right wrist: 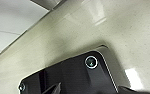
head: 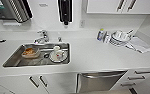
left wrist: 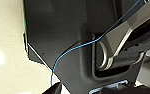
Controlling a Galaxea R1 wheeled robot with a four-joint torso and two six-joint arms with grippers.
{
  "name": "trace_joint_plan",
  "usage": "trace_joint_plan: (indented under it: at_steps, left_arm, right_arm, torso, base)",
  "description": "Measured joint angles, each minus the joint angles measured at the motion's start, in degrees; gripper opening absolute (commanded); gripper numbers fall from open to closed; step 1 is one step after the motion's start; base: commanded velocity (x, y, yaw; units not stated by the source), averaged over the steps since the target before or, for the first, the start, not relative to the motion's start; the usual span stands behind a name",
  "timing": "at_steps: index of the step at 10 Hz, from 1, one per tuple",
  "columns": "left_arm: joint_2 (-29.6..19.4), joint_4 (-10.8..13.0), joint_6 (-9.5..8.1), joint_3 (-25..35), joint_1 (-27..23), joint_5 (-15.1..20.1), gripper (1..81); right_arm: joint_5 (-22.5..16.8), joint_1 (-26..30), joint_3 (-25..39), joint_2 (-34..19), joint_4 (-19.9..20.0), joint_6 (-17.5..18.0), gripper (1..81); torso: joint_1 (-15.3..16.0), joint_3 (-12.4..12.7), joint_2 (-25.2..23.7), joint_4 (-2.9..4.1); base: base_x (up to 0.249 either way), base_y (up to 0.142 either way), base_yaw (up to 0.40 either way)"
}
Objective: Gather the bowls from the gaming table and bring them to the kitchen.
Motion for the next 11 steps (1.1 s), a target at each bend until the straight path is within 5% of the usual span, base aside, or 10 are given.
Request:
trace_joint_plan:
  at_steps: [3,8,11]
  left_arm:
    - [0.4,0.0,0.11,-0.3,-0.2,0.1,81.1]
    - [0.5,0.0,0.11,-0.3,-2.1,0.2,81.1]
    - [0.5,-0.1,0.11,-1.0,-4.9,0.3,81.1]
  right_arm:
    - [0.6,-5.3,-7.3,5.8,-9.1,0.0,81.1]
    - [0.7,-9.6,-22.1,13.1,-14.2,0.0,81.1]
    - [0.7,-13.3,-24.8,18.1,-17.0,0.0,81.1]
  torso:
    - [0.0,0.0,0.0,0.00]
    - [0.0,0.0,0.0,0.00]
    - [0.0,0.0,0.0,0.00]
  base:
    - [0.000,0.000,0.000]
    - [0.000,0.000,0.000]
    - [0.000,0.000,0.000]
